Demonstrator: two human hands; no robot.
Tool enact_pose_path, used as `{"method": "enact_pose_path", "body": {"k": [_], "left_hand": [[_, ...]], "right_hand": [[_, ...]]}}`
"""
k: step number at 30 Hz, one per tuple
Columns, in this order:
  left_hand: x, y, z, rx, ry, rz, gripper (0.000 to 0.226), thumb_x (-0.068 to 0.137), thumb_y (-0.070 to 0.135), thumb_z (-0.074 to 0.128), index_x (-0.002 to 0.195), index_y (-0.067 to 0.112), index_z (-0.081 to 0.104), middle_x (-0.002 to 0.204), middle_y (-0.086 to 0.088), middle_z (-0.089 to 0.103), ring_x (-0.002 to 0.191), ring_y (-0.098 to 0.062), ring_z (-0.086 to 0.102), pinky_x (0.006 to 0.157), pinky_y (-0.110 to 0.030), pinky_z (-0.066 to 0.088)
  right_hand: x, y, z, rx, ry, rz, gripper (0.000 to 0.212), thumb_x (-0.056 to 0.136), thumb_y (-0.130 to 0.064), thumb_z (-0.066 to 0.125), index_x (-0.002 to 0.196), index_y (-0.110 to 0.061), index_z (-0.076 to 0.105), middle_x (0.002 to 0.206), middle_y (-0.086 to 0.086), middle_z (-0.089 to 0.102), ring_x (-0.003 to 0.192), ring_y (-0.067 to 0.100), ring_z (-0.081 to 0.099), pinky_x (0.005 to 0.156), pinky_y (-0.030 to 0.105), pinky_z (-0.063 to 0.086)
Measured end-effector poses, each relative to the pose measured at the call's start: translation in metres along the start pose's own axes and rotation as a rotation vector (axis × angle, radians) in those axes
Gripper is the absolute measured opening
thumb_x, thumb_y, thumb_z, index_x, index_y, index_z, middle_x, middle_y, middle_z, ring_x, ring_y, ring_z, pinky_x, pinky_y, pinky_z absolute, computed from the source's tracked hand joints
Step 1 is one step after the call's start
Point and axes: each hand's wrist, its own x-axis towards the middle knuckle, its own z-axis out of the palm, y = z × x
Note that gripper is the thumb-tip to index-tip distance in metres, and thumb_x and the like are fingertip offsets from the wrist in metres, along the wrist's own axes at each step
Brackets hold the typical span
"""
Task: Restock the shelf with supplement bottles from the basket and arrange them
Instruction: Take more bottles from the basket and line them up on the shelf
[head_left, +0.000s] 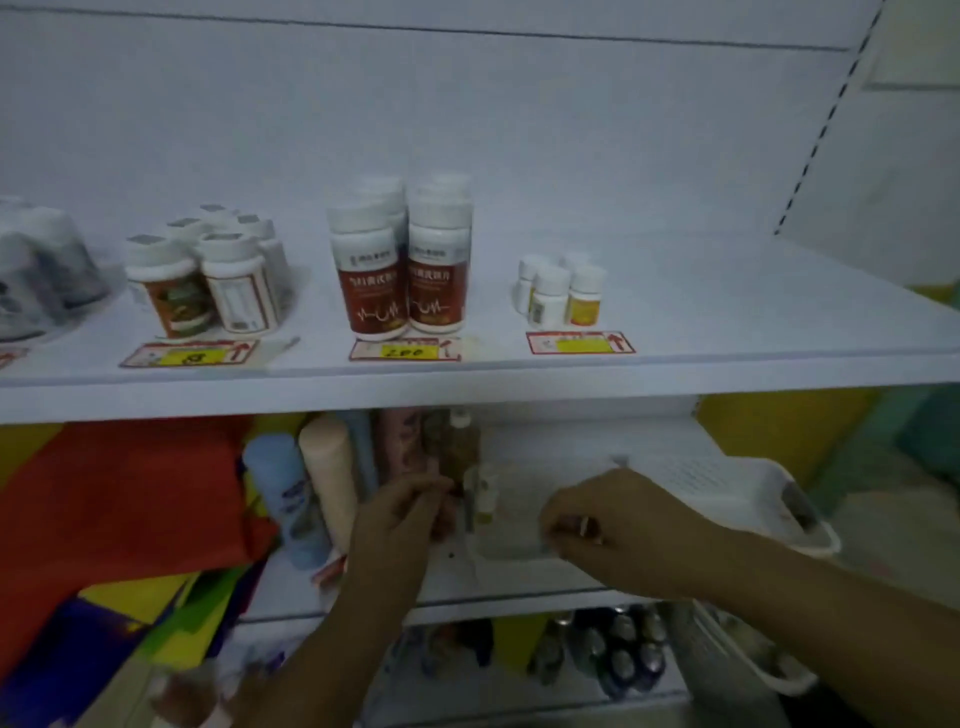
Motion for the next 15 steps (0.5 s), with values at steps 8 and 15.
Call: {"method": "enact_pose_path", "body": {"k": [8, 15], "left_hand": [[0.007, -0.076, 0.037, 0.494, -0.230, -0.147, 0.012, 0.081, 0.013, 0.069, 0.090, 0.007, 0.066, 0.089, -0.009, 0.064, 0.085, -0.020, 0.058, 0.075, -0.023, 0.044], [0.108, -0.113, 0.086, 0.808, -0.396, 0.069, 0.053, 0.081, 0.032, 0.066, 0.128, 0.011, 0.051, 0.130, -0.012, 0.055, 0.119, -0.027, 0.052, 0.099, -0.039, 0.046]], "right_hand": [[-0.011, 0.111, 0.106, 0.378, 0.057, 0.482, 0.013, 0.087, -0.014, 0.056, 0.077, -0.020, 0.061, 0.078, -0.003, 0.062, 0.077, 0.014, 0.059, 0.062, 0.014, 0.039], [0.073, 0.143, 0.165, 0.467, 0.030, 0.750, 0.017, 0.083, -0.025, 0.060, 0.099, -0.019, 0.060, 0.093, 0.001, 0.059, 0.072, 0.014, 0.053, 0.062, 0.020, 0.040]]}}
